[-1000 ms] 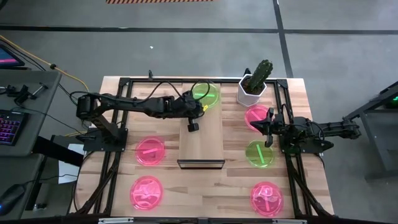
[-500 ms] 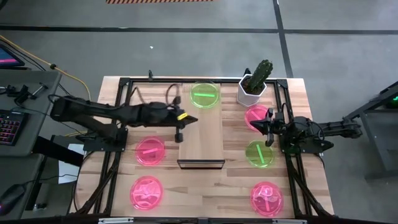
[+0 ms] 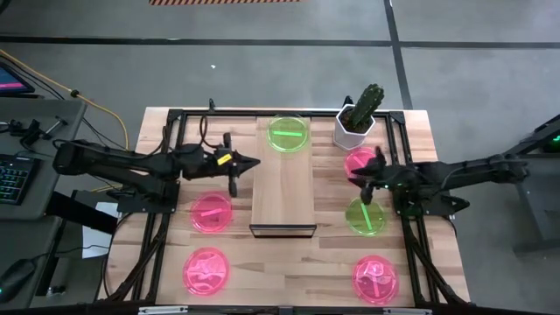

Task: Place and stack plates onto a shelf
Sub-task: Put the pink plate on the shelf

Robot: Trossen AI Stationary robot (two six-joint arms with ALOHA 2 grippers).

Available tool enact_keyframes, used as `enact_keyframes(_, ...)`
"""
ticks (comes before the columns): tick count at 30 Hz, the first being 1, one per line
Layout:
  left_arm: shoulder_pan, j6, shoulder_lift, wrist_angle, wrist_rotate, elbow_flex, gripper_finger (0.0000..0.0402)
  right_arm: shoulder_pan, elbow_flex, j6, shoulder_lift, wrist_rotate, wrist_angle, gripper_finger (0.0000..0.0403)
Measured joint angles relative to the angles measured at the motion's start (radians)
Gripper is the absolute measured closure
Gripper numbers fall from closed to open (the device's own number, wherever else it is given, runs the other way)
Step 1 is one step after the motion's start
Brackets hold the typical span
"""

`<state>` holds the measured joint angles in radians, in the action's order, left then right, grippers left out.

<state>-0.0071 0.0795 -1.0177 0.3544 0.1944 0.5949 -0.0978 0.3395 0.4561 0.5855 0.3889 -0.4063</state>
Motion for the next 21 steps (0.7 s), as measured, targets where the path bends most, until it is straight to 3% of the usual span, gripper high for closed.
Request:
enact_keyframes(4, -0.002, 0.000, 0.003, -0.019, -0.002, -0.002, 0.0401, 0.000, 0.068, 0.038, 0.199, 0.030, -0.031, 0.0256)
enact_keyframes(9, -0.002, 0.002, 0.002, -0.055, -0.002, -0.002, 0.0401, 0.019, 0.136, 0.133, 0.390, 0.188, -0.086, 0.0256)
enact_keyframes(21, -0.002, 0.002, 0.002, -0.095, -0.002, -0.002, 0.0401, 0.087, 0.150, 0.453, 0.640, 0.307, -0.101, 0.0256)
